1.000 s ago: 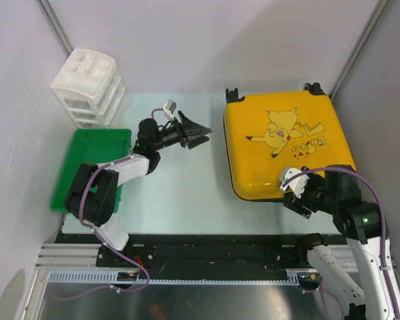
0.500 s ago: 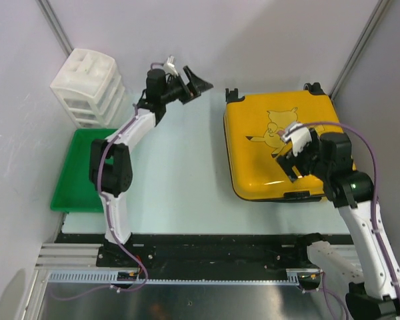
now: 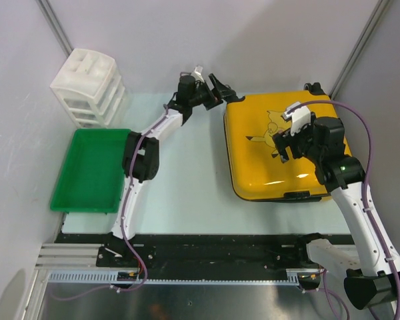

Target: Open, take out, and arrange the luggage

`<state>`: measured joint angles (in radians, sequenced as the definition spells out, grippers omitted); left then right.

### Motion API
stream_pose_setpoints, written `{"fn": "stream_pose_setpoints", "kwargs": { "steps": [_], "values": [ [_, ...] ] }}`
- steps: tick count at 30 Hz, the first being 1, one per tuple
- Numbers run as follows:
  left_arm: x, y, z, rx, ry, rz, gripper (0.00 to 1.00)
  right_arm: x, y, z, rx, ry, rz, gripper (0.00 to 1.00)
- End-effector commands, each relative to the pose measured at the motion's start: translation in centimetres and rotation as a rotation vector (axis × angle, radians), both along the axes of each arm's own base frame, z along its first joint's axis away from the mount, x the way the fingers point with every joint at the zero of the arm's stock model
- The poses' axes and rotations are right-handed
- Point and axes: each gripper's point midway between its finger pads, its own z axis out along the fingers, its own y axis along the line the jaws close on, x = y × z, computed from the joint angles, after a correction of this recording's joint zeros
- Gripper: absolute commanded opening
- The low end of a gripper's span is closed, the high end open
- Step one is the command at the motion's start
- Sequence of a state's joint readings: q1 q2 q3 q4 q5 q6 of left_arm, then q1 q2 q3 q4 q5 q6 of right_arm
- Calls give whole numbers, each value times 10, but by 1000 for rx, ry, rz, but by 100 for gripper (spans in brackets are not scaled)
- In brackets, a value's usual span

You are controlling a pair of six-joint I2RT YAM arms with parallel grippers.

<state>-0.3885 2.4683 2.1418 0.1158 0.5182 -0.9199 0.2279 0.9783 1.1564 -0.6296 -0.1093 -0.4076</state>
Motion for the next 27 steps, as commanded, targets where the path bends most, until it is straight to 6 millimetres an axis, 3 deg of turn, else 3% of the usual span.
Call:
{"fn": "stream_pose_setpoints", "kwargs": {
  "steps": [1, 6, 11, 16, 22, 27],
  "values": [
    [-9, -35, 45, -107, -67, -56, 100, 7, 0, 32, 35, -89, -24, 90],
    [-26, -56, 67, -224, -90, -145, 100, 0, 5, 29, 27, -75, 22, 89],
    [-42, -54, 127, -312, -163, -173, 89, -20, 16, 29, 25, -62, 129, 90],
    [-65, -49, 203, -364, -297, -172, 75, -67, 45, 38, 43, -85, 387, 90],
    [-93, -57, 246, -398, -362, -193, 61, -133, 81, 50, 137, -34, 697, 87],
    [-106, -62, 268, -420, -406, -192, 49, -160, 84, 23, 127, 134, 749, 81]
  ]
}}
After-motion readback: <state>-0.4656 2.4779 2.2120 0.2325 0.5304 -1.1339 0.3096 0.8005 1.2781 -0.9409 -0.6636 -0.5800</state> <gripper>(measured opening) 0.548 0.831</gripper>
